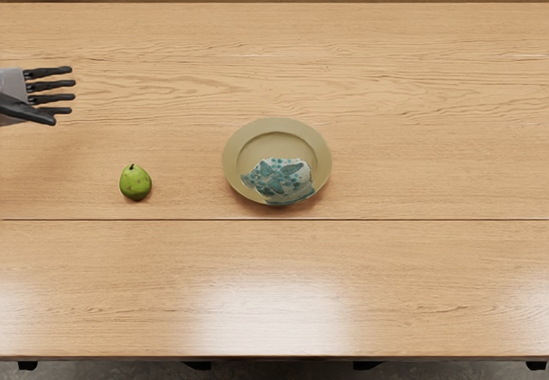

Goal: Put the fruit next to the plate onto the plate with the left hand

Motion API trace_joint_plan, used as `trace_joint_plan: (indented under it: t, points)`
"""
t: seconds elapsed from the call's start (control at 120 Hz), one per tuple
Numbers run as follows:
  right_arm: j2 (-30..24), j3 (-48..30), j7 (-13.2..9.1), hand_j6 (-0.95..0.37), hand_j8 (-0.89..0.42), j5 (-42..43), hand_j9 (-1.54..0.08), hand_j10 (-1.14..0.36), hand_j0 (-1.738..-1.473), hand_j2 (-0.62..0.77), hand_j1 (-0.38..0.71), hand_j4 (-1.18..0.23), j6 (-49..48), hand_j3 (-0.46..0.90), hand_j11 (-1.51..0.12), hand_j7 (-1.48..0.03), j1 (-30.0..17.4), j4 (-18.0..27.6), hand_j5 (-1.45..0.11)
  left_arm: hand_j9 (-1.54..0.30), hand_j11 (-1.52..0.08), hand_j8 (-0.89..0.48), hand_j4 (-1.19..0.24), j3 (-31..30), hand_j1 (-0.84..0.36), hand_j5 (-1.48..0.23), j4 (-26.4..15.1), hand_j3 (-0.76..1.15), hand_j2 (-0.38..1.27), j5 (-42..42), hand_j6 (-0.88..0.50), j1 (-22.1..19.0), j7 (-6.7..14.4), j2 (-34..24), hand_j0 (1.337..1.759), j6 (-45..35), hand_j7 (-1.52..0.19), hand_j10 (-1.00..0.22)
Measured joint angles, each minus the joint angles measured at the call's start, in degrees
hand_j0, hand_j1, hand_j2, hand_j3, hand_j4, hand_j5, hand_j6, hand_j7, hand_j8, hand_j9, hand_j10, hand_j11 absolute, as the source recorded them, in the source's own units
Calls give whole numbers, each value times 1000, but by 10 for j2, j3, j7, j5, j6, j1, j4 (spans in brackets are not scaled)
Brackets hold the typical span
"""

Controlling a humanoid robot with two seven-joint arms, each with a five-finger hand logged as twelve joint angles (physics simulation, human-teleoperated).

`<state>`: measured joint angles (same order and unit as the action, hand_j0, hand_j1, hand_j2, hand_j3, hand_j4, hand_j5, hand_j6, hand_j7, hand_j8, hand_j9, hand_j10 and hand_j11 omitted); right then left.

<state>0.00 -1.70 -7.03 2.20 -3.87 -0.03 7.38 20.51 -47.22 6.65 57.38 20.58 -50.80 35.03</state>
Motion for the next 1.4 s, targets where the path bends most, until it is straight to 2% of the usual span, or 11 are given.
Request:
trace_joint_plan:
  t: [0.117,0.175,0.242,0.367,0.517,0.6,0.767,0.867,0.942,1.108,1.4]
  points:
    - [0,0,0,0,0,0,0,0,-1658,0,-349,0,0,0,0,0,1,0,0,0,0,2,2,0,349,0,0,0,0,-2,2,0,7,1,1658,0,0,2]
    - [0,0,0,0,0,0,0,0,-1658,0,-349,0,-1,0,0,0,1,0,0,0,0,2,2,-1,349,0,0,0,0,-4,2,7,30,5,1658,0,0,2]
    - [0,-1,0,0,0,0,0,0,-1658,0,-349,0,-1,0,0,0,1,0,0,0,0,2,2,-1,349,0,0,0,0,-33,2,40,57,5,1658,0,0,2]
    - [0,-1,0,0,0,0,0,0,-1658,0,-349,0,-3,0,0,0,2,0,0,0,0,1,1,-1,349,0,-9,0,0,-130,1,71,81,35,1658,0,0,1]
    - [0,-1,0,0,0,0,0,0,-1658,0,-349,0,-2,0,0,0,1,0,0,0,0,-1,-1,0,349,0,-101,0,0,-244,-1,86,121,36,1658,0,0,0]
    - [0,-1,0,0,0,0,0,0,-1658,0,-349,0,-2,0,0,0,1,0,0,0,0,-1,-1,1,349,0,-164,0,0,-303,-1,96,134,36,1658,0,0,-1]
    - [0,-1,0,0,0,0,0,0,-1658,0,-349,0,-2,0,0,0,1,0,0,0,0,-3,-3,3,349,0,-268,0,0,-421,-3,107,142,36,1658,-6,0,-2]
    - [0,-1,0,0,0,0,0,0,-1658,0,-349,0,-2,0,0,0,1,0,0,0,0,-4,-3,4,349,0,-301,0,0,-462,-4,106,143,36,1658,-30,0,-3]
    - [0,-1,0,0,0,0,0,0,-1658,0,-349,0,-2,0,0,0,1,0,0,0,0,-4,-3,4,349,0,-311,0,0,-492,-4,98,144,38,1658,-62,0,-3]
    - [0,-1,0,0,0,0,0,0,-1658,0,-349,0,-2,0,0,0,1,0,0,0,0,-5,-4,3,349,-1,-319,0,1,-620,-5,13,144,106,1658,-205,0,-3]
    - [0,-1,0,0,0,0,0,0,-1658,0,-349,0,-2,0,0,0,1,0,0,0,0,-5,-4,-9,349,-1,-322,0,2,-692,-5,-7,144,143,1658,-295,0,-3]
